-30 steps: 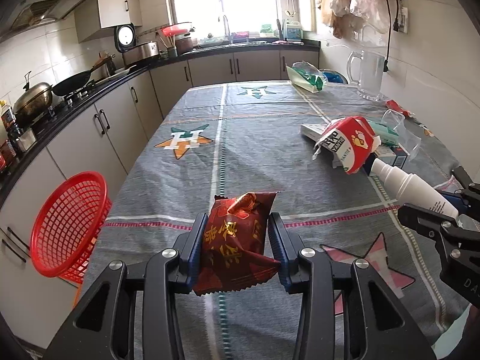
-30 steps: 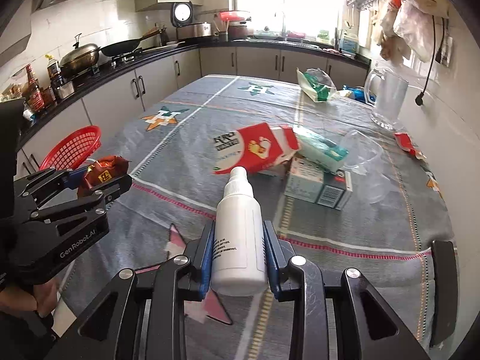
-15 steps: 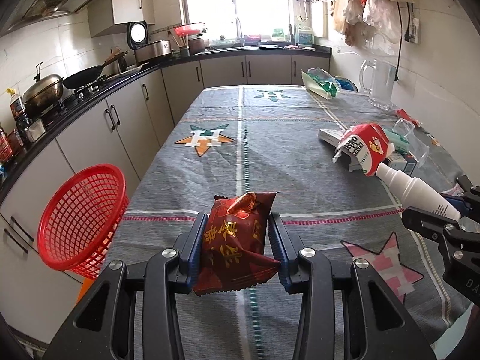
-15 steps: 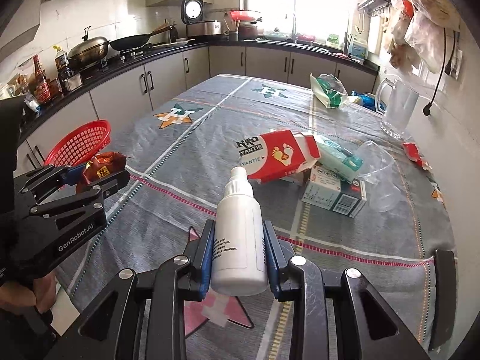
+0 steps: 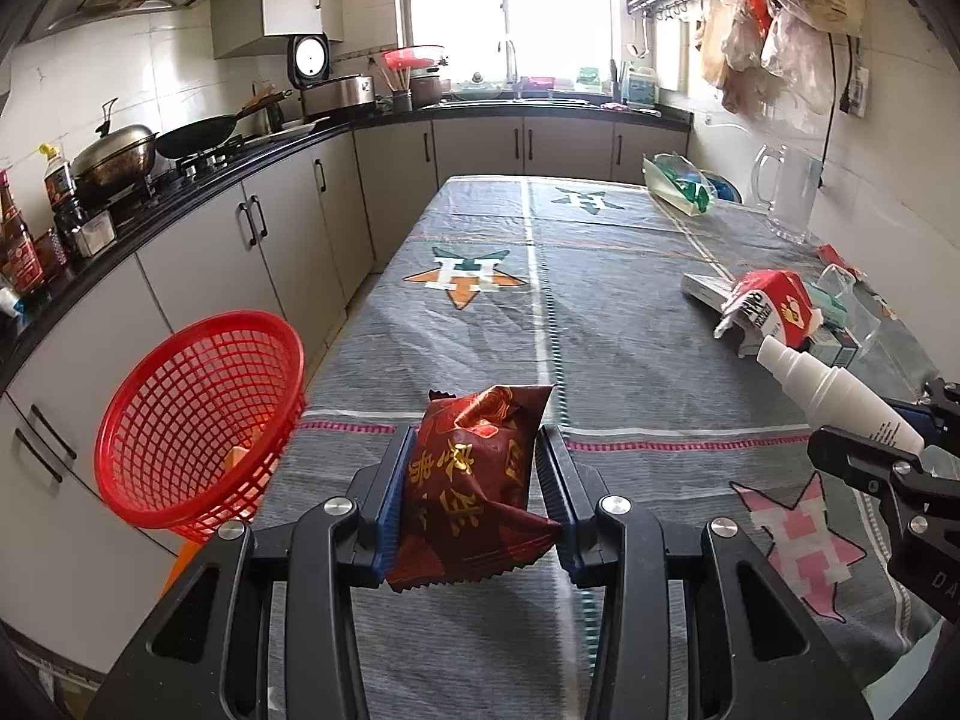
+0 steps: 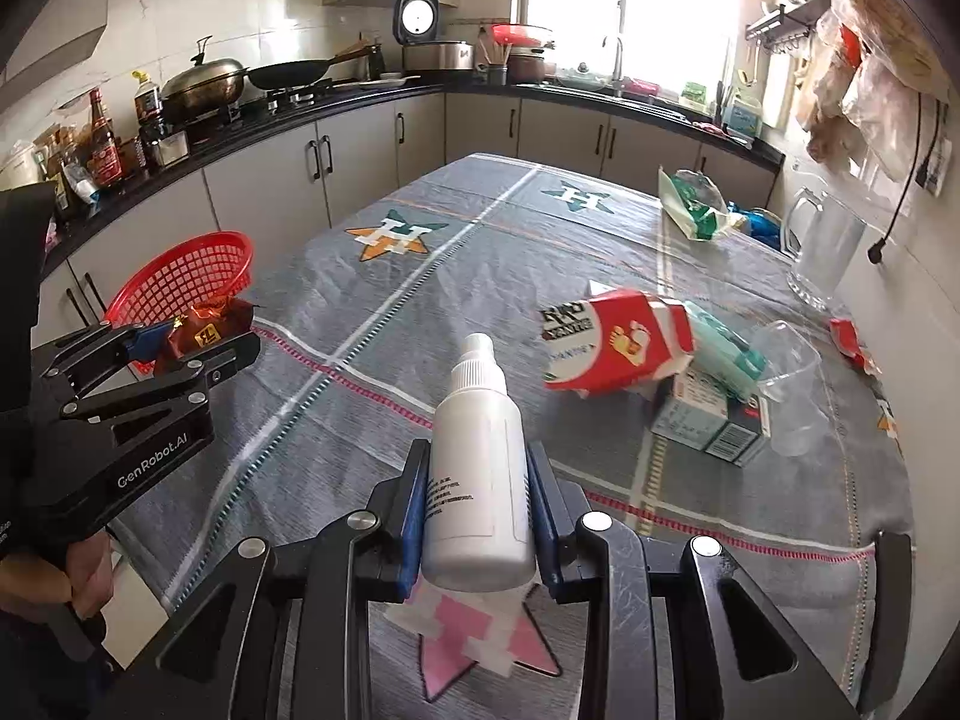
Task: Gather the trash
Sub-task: 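Carry both held items over the red basket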
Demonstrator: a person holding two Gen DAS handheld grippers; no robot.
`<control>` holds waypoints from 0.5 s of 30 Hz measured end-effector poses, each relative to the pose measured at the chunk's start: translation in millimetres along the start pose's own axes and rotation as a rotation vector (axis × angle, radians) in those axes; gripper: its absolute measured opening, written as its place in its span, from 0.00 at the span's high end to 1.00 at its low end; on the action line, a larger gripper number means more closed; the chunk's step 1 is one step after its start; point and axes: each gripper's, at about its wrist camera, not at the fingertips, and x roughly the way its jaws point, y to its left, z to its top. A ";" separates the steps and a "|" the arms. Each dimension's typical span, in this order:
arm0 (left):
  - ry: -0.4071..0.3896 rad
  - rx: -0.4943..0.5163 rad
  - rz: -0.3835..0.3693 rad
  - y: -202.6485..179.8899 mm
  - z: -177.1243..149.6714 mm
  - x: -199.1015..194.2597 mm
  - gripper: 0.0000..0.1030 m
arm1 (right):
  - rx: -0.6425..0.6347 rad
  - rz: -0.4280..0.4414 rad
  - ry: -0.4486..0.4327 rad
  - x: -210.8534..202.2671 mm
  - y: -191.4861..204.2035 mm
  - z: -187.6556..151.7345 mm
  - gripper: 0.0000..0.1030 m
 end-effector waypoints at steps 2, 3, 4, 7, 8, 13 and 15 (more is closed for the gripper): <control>-0.001 -0.008 0.005 4.3 -0.3 -0.5 0.62 | -0.011 0.003 0.000 0.7 4.8 1.3 0.68; -0.001 -0.011 0.008 5.9 0.1 -0.7 0.62 | -0.014 0.006 0.000 1.8 6.1 2.4 0.68; -0.002 -0.015 0.011 8.8 0.1 -1.0 0.62 | -0.017 0.008 0.000 2.6 8.0 3.4 0.68; -0.004 -0.030 0.020 16.7 0.4 -1.8 0.62 | -0.027 0.018 0.001 5.2 13.6 7.0 0.68; -0.006 -0.035 0.025 19.4 1.0 -2.2 0.62 | -0.030 0.022 0.001 5.9 15.4 8.1 0.68; -0.030 -0.071 0.063 45.3 6.4 -10.5 0.62 | -0.044 0.057 0.004 10.0 25.1 19.0 0.68; -0.041 -0.099 0.088 62.5 9.5 -15.4 0.62 | -0.044 0.092 0.007 11.6 30.4 27.2 0.68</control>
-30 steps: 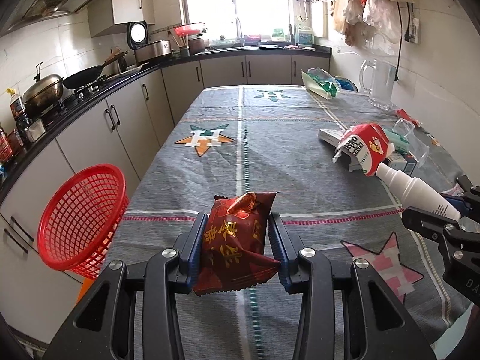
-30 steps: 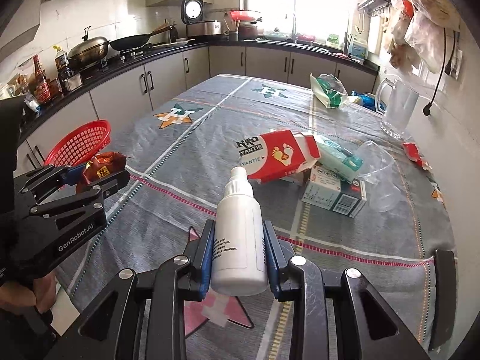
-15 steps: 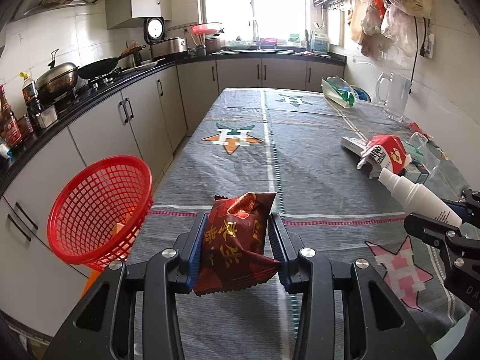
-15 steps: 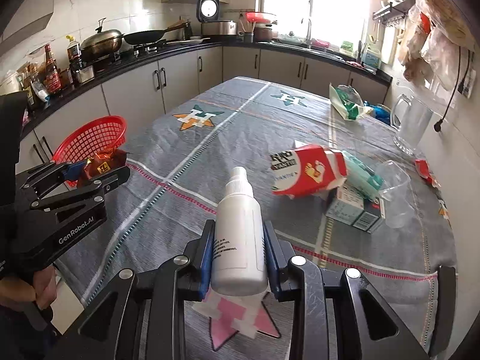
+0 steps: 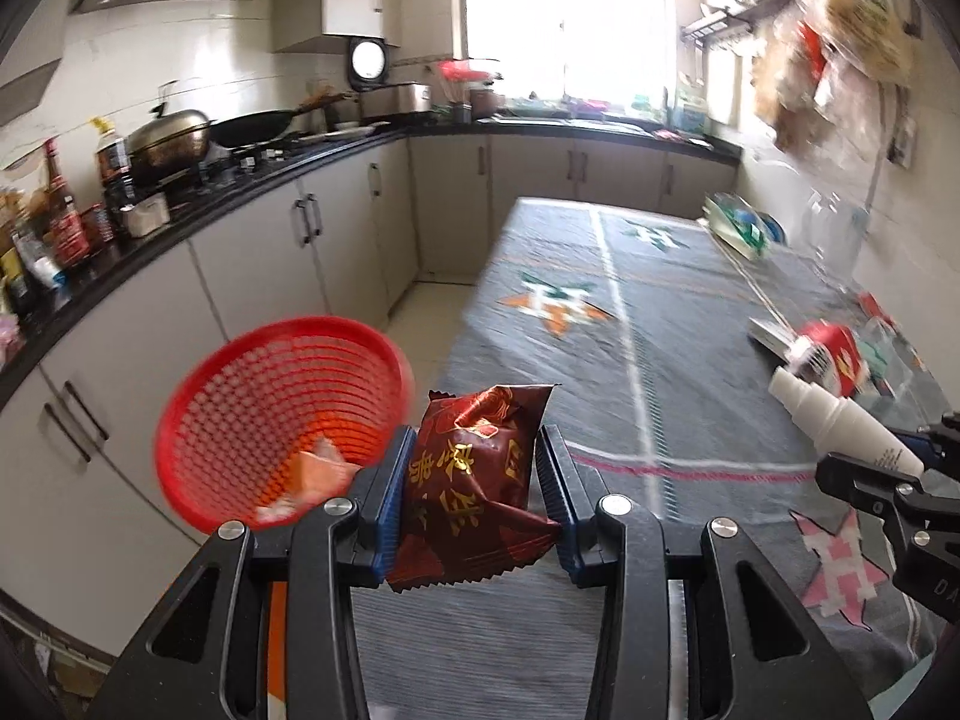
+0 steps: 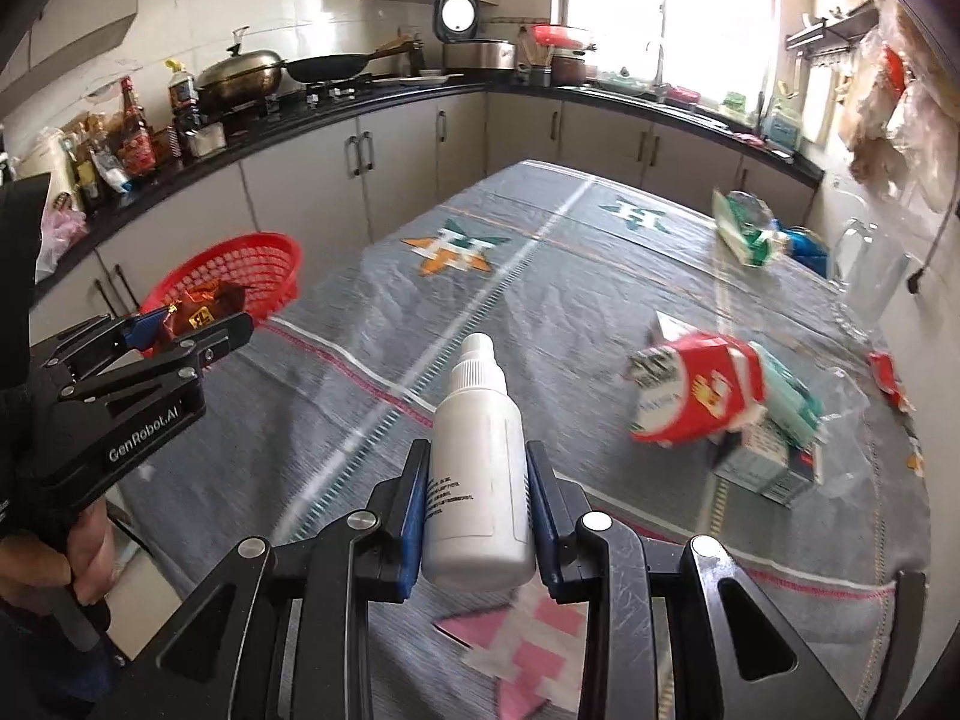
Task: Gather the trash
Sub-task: 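Carry both held items over the red basket, then open both grippers to drop the snack bag and spray bottle into the basket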
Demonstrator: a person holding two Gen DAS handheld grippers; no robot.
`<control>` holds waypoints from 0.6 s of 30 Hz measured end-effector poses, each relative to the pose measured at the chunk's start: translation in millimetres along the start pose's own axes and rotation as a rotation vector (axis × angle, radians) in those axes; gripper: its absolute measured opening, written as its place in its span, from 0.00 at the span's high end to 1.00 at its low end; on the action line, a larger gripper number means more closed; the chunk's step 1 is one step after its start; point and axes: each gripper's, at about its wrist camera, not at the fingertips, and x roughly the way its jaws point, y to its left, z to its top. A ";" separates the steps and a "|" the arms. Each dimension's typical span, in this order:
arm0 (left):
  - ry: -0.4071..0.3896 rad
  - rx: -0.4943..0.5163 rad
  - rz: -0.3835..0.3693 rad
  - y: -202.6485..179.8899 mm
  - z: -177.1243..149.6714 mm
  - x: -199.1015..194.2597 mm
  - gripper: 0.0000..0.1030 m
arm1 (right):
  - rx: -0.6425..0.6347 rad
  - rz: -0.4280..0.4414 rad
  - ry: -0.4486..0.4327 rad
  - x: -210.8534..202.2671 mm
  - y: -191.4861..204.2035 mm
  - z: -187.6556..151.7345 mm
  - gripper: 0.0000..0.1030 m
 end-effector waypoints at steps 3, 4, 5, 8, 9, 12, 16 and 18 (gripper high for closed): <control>-0.012 -0.041 0.037 25.0 6.8 -3.3 0.62 | -0.003 0.045 -0.002 5.5 10.3 15.4 0.68; -0.014 -0.056 0.050 35.5 9.1 -3.9 0.62 | -0.004 0.062 0.000 7.7 14.8 20.8 0.68; -0.019 -0.071 0.064 46.6 11.4 -4.4 0.62 | -0.003 0.089 0.004 11.0 20.1 28.3 0.68; -0.018 -0.103 0.101 75.8 16.9 -0.1 0.61 | -0.003 0.153 0.016 20.6 35.2 47.8 0.68; -0.013 -0.117 0.107 85.4 18.1 2.6 0.61 | -0.003 0.172 0.019 23.8 39.7 54.2 0.68; 0.009 -0.155 0.112 112.5 19.3 12.8 0.61 | -0.004 0.236 0.034 36.8 58.3 75.4 0.68; 0.035 -0.186 0.139 138.9 19.7 31.7 0.61 | -0.001 0.299 0.042 56.8 85.2 100.7 0.68; 0.047 -0.197 0.141 147.7 19.4 41.8 0.61 | 0.010 0.341 0.061 70.4 96.8 111.2 0.68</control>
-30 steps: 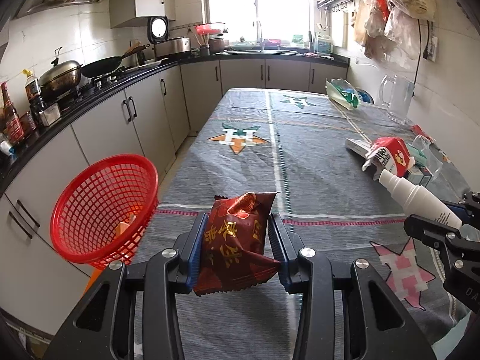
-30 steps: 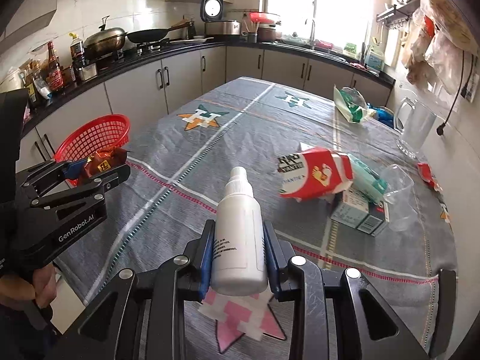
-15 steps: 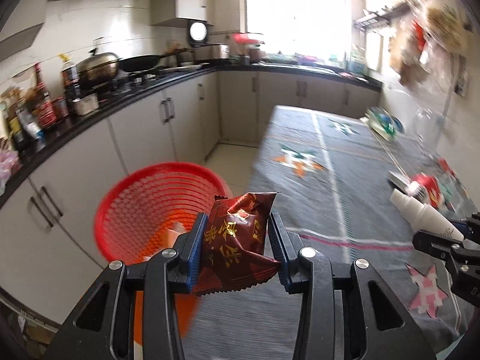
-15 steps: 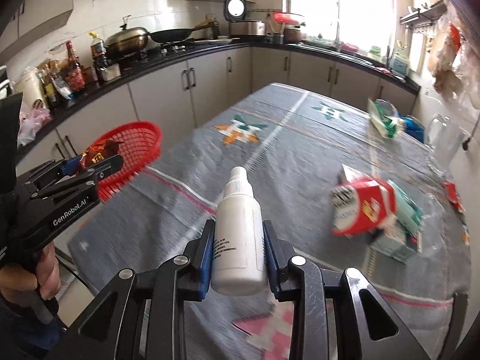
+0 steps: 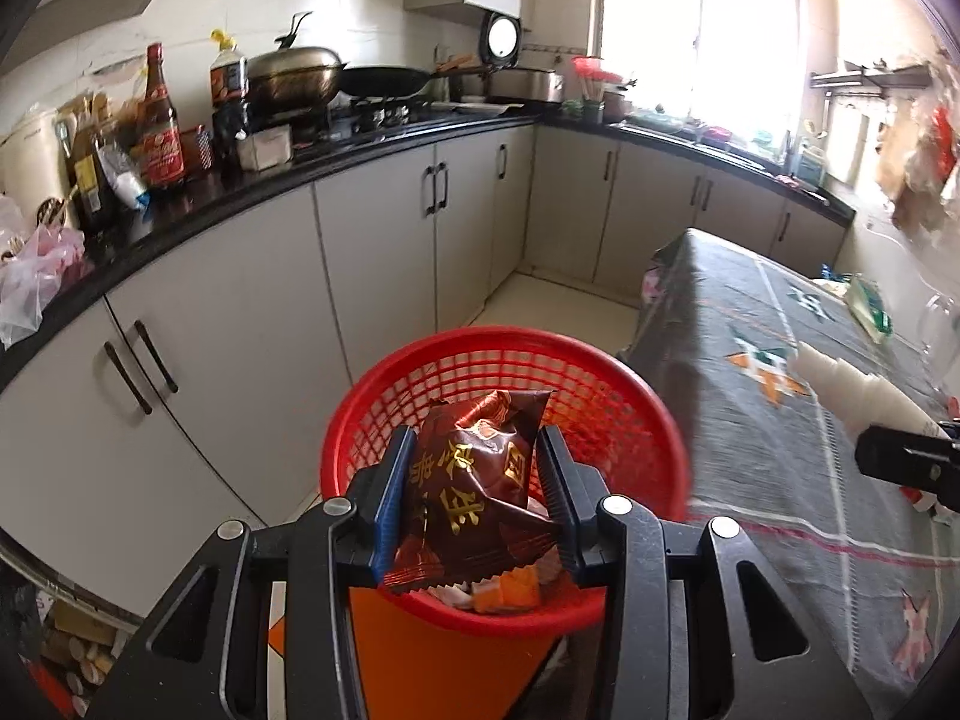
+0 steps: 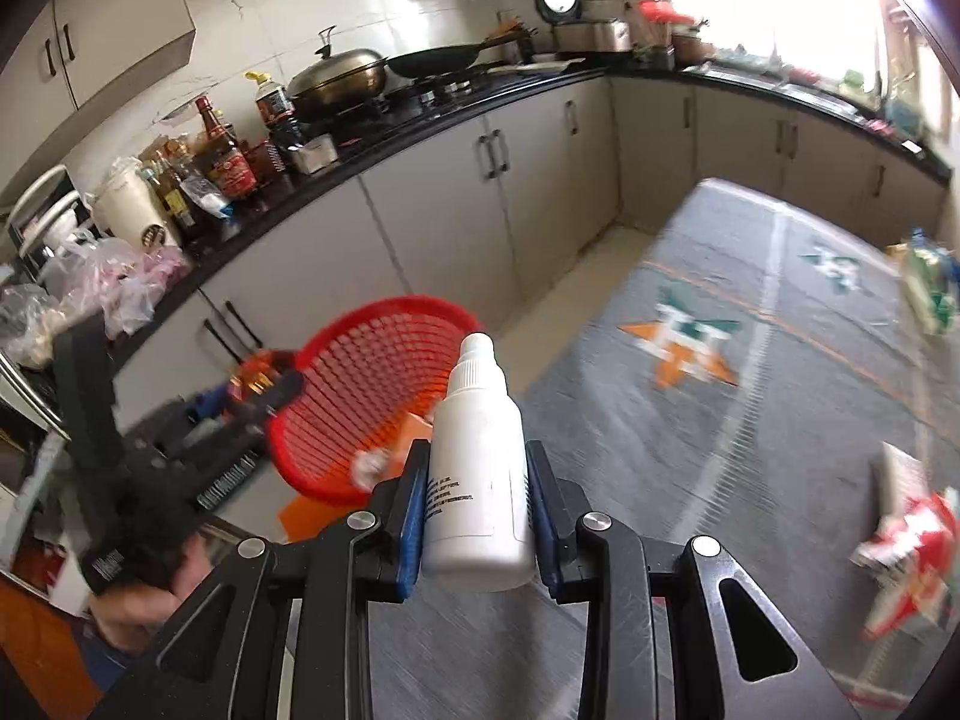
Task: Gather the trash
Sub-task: 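Open both grippers to drop the snack bag and spray bottle into the basket, then move both tools back to the table toward the carton and plastic cup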
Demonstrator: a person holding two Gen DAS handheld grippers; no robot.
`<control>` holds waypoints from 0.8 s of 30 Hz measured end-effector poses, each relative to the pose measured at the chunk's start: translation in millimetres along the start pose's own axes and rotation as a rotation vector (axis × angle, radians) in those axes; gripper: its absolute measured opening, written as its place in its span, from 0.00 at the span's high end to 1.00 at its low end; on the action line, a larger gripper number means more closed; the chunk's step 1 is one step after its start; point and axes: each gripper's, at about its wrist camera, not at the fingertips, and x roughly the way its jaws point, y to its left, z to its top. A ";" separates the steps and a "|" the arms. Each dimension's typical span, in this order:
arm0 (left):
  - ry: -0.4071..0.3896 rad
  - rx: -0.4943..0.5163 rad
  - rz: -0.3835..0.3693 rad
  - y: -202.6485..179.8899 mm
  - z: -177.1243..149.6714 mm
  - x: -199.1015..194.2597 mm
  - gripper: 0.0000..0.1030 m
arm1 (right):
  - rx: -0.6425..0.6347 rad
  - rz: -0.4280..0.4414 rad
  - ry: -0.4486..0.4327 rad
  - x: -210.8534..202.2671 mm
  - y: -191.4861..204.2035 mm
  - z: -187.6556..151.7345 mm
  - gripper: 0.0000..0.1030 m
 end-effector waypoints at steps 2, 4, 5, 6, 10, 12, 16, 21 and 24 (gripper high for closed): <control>0.018 -0.009 -0.001 4.5 0.9 10.3 0.61 | 0.011 0.035 0.029 20.1 5.9 10.7 0.68; 0.029 -0.015 -0.006 7.9 1.2 18.3 0.61 | 0.025 0.057 0.051 39.6 10.6 18.1 0.68; 0.037 -0.016 -0.007 9.5 0.9 22.7 0.61 | 0.028 0.065 0.066 49.7 13.1 20.9 0.68; 0.042 -0.017 -0.006 10.4 0.6 25.7 0.61 | 0.033 0.071 0.081 60.5 15.4 23.1 0.68; 0.054 -0.014 -0.004 14.2 -0.9 35.3 0.61 | 0.042 0.080 0.118 92.9 21.4 27.7 0.68; 0.056 -0.011 0.001 16.2 -1.5 39.3 0.61 | 0.055 0.081 0.139 106.4 21.3 28.6 0.67; 0.067 -0.021 0.002 20.4 -2.2 44.7 0.51 | 0.089 0.106 0.156 120.5 16.2 31.1 0.65; 0.052 -0.038 0.008 24.5 -4.3 37.6 0.50 | 0.089 0.116 0.127 110.3 16.6 33.8 0.61; 0.032 -0.035 0.000 22.5 -5.3 25.9 0.50 | 0.085 0.129 0.099 93.9 16.3 31.8 0.61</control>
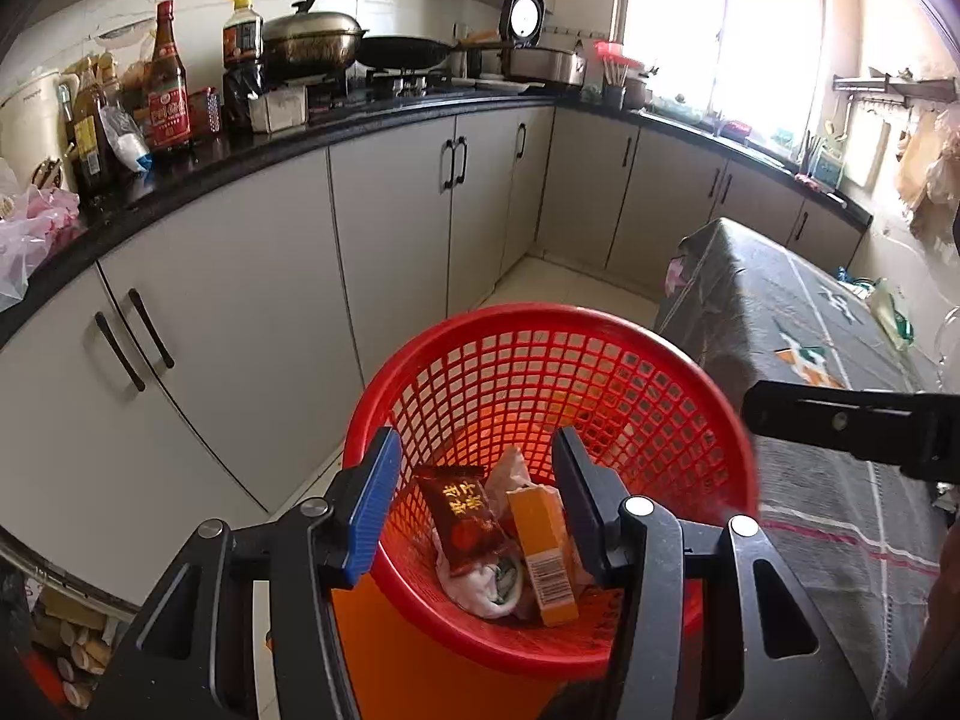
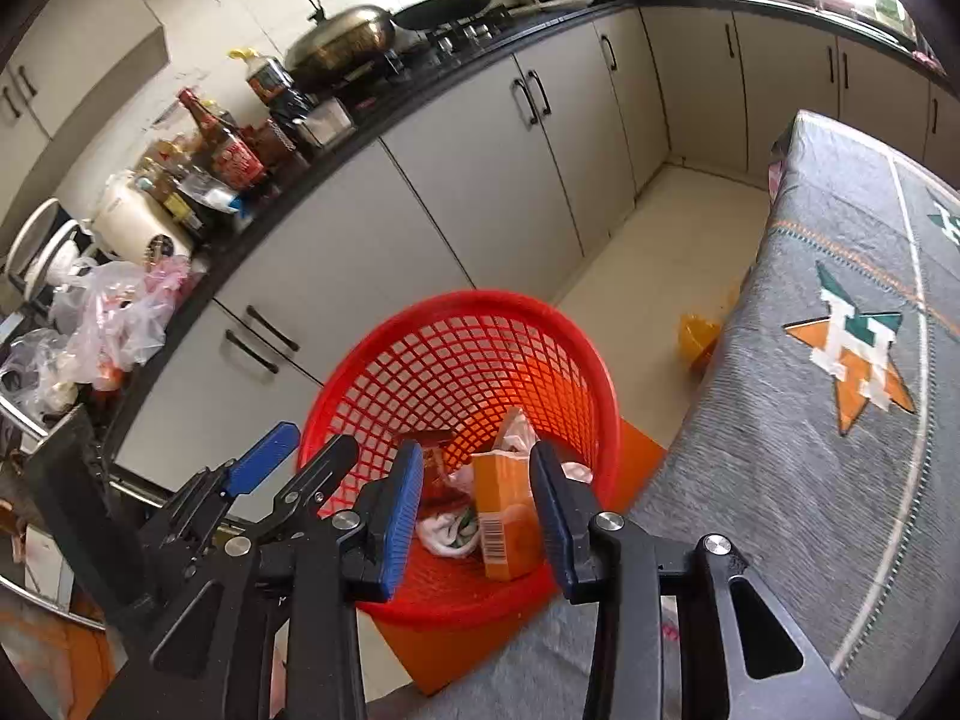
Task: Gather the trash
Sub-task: 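Move both tools back to the table toward the carton and plastic cup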
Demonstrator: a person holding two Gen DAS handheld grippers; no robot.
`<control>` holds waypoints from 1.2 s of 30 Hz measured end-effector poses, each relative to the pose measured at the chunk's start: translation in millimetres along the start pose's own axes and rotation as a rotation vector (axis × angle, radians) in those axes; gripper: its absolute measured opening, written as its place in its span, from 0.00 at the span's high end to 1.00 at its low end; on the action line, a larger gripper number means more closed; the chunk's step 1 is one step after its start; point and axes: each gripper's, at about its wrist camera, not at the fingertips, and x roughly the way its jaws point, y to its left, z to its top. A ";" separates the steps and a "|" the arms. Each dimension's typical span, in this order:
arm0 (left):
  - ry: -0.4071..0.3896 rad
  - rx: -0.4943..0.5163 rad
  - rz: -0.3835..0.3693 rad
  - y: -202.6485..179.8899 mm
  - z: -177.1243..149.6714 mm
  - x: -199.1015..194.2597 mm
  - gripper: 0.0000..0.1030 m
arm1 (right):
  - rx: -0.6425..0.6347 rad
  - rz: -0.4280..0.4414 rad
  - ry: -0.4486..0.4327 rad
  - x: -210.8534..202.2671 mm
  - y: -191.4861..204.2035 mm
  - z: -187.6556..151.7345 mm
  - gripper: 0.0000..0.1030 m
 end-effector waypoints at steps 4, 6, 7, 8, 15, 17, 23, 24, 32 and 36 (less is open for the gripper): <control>-0.032 0.024 -0.017 -13.0 -7.6 -21.1 0.48 | -0.001 0.008 -0.025 -24.2 -4.3 -14.6 0.61; -0.047 0.044 -0.036 -24.9 -13.6 -32.3 0.45 | -0.001 -0.007 -0.037 -37.0 -8.2 -25.5 0.61; -0.052 0.051 -0.044 -30.0 -16.1 -36.0 0.44 | 0.001 -0.011 -0.042 -42.5 -11.0 -30.8 0.61; -0.055 0.062 -0.056 -37.7 -19.3 -40.0 0.44 | 0.005 -0.011 -0.047 -48.5 -14.5 -36.4 0.61; -0.031 0.179 -0.148 -105.5 -46.7 -52.9 0.43 | 0.056 -0.076 -0.093 -94.7 -52.8 -77.9 0.61; -0.023 0.222 -0.163 -127.4 -54.4 -54.5 0.42 | 0.076 -0.087 -0.107 -109.1 -67.5 -89.4 0.61; -0.008 0.337 -0.210 -189.0 -69.5 -61.9 0.40 | 0.150 -0.148 -0.188 -159.3 -115.4 -118.1 0.61; -0.008 0.354 -0.215 -197.8 -71.4 -63.7 0.39 | 0.172 -0.151 -0.206 -169.9 -125.5 -122.2 0.61; 0.013 0.464 -0.259 -258.8 -83.5 -75.0 0.32 | 0.361 -0.236 -0.411 -268.1 -205.2 -151.3 0.57; 0.051 0.476 -0.323 -284.2 -83.3 -78.4 0.27 | 0.470 -0.389 -0.506 -310.1 -254.4 -163.5 0.54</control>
